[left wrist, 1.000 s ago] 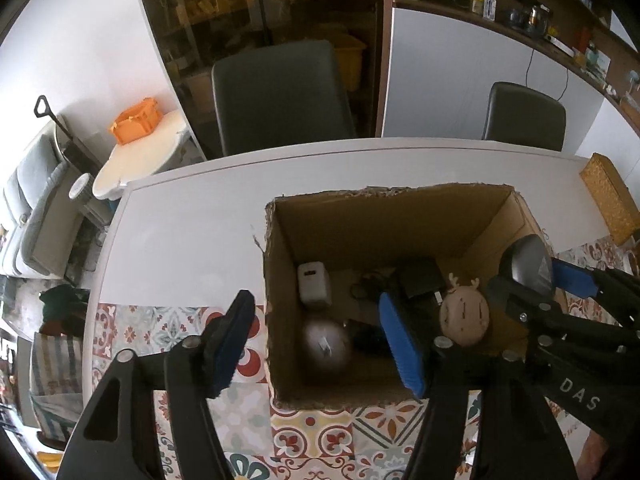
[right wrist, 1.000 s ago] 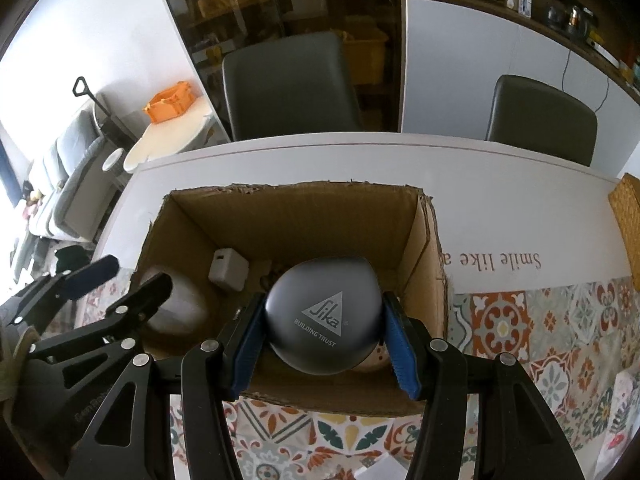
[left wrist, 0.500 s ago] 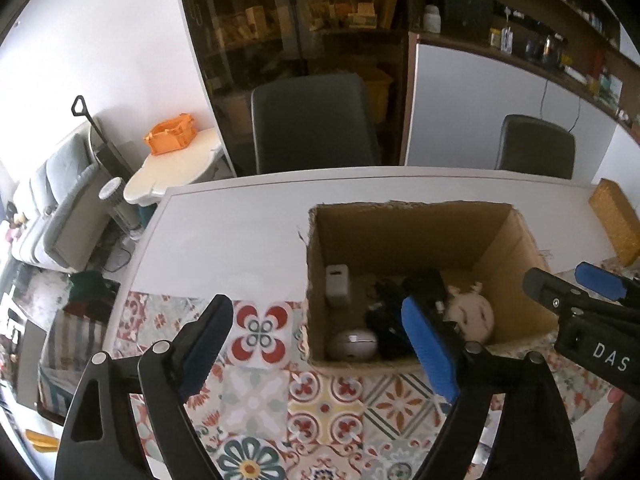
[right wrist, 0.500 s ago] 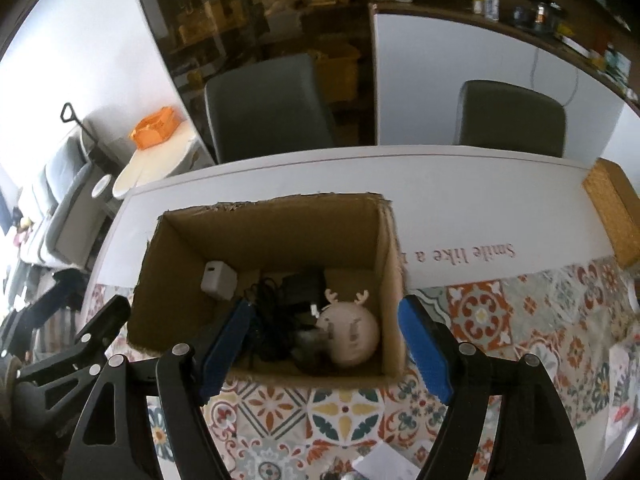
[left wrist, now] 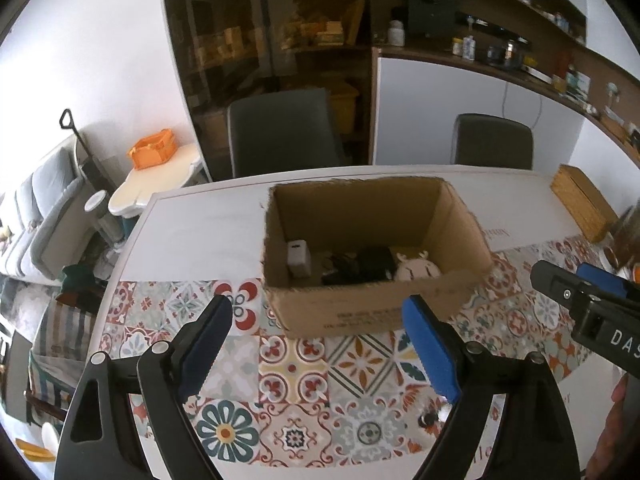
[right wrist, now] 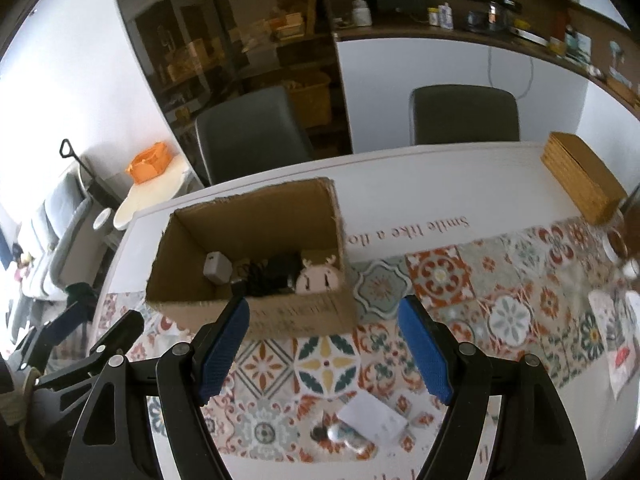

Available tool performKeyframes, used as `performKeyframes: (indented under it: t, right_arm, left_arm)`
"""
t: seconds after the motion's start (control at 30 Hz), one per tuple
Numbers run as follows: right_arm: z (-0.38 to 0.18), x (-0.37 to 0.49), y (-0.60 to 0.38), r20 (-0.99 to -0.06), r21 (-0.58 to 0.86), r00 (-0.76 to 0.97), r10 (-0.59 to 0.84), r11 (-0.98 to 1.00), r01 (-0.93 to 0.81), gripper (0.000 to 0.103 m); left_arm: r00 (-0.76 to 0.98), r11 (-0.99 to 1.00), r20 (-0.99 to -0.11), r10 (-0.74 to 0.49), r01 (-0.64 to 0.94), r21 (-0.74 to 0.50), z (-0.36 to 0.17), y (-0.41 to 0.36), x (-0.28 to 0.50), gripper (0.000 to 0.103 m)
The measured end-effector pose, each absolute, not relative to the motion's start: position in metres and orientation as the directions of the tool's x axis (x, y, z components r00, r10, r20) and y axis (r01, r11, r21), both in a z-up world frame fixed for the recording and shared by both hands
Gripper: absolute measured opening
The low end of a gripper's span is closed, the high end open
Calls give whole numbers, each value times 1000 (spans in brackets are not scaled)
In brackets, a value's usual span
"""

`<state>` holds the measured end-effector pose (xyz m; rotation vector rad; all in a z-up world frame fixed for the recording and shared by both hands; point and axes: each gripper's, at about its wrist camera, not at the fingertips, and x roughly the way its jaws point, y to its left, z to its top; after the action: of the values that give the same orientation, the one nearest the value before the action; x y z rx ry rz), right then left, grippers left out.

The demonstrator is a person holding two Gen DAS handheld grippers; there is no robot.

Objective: Organize rigid objects
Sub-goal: 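Move both open tools back to the white figurine and white charger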

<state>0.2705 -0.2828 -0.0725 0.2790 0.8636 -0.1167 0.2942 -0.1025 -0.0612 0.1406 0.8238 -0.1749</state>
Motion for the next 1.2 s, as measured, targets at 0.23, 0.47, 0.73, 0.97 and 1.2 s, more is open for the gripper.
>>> performKeyframes:
  t: [0.23, 0.47, 0.73, 0.97, 1.2]
  right_arm:
    - [-88, 236, -294, -777, 191, 630, -3, 952, 240, 77]
    - [-122, 216, -300, -821, 186, 571, 9, 950, 252, 77]
    - [-155, 189, -306, -844, 185, 536, -2, 938, 294, 77]
    - [-190, 173, -313, -879, 191, 476, 11, 924, 332, 77]
    - [-221, 161, -326, -904, 198, 428, 10, 896, 398, 77]
  left_arm:
    - [629, 964, -761, -157, 267, 22, -82, -115, 267, 88]
    - [585, 936, -782, -215, 352, 7, -109, -132, 242, 88]
    - [511, 880, -810, -288, 474, -14, -141, -152, 224, 87]
    - [390, 813, -840, -377, 575, -97, -179, -174, 218, 87]
    - [324, 763, -872, -367, 640, -84, -211, -200, 222, 84]
